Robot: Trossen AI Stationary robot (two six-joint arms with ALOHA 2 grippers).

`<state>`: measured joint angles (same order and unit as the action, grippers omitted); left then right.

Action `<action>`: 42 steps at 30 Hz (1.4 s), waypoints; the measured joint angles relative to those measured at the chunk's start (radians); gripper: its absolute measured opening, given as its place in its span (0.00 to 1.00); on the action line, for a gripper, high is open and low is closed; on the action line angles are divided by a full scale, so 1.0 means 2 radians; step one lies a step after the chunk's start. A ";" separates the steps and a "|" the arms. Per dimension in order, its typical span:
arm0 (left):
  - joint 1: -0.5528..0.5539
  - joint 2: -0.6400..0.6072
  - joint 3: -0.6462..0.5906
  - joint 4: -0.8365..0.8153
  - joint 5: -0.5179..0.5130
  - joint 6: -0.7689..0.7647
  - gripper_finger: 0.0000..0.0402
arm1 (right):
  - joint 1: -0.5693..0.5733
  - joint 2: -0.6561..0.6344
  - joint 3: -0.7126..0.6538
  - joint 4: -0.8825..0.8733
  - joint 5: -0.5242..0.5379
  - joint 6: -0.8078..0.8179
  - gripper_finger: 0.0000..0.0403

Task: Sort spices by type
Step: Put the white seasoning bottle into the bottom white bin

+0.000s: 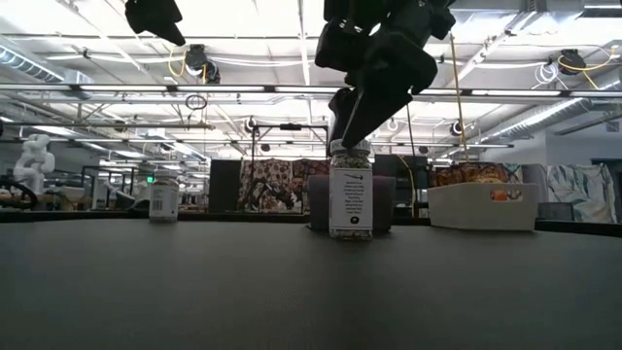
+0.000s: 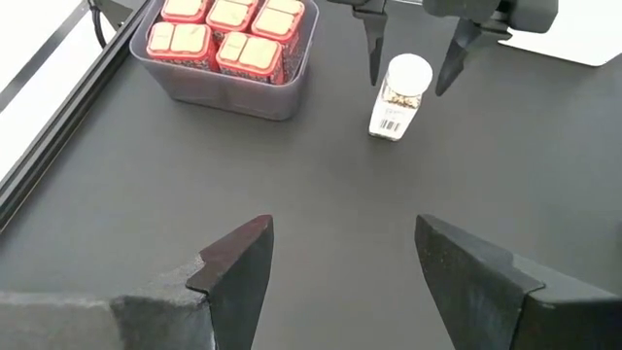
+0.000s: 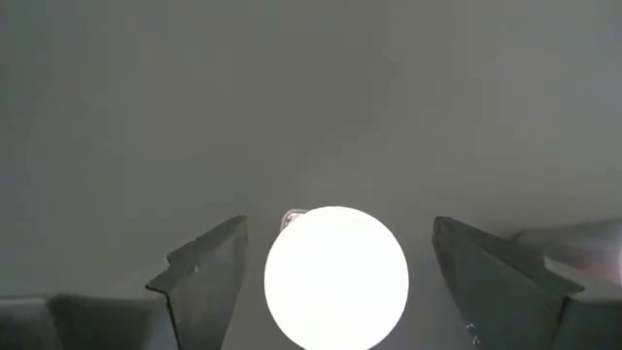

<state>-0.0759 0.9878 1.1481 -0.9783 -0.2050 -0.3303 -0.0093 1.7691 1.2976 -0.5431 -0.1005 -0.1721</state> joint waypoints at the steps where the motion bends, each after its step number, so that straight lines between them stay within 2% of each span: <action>1: 0.000 0.000 0.000 0.000 0.000 0.000 0.63 | 0.000 0.000 0.000 0.000 0.000 0.003 0.79; 22: 0.000 0.000 0.000 -0.003 0.000 0.007 0.63 | 0.000 0.025 0.000 0.004 0.013 0.038 0.77; 34: 0.000 0.000 0.000 -0.003 0.000 0.011 0.63 | 0.000 0.025 0.000 0.004 0.012 0.062 0.58; 39: 0.000 0.000 0.000 -0.003 0.000 0.012 0.63 | 0.000 0.025 0.000 -0.002 0.012 0.114 0.49; 42: 0.000 0.000 0.000 -0.004 0.000 0.012 0.63 | 0.001 0.019 0.001 -0.019 0.012 0.158 0.47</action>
<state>-0.0758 0.9878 1.1481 -0.9855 -0.2050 -0.3069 -0.0068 1.8076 1.2987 -0.5804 -0.0765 0.1442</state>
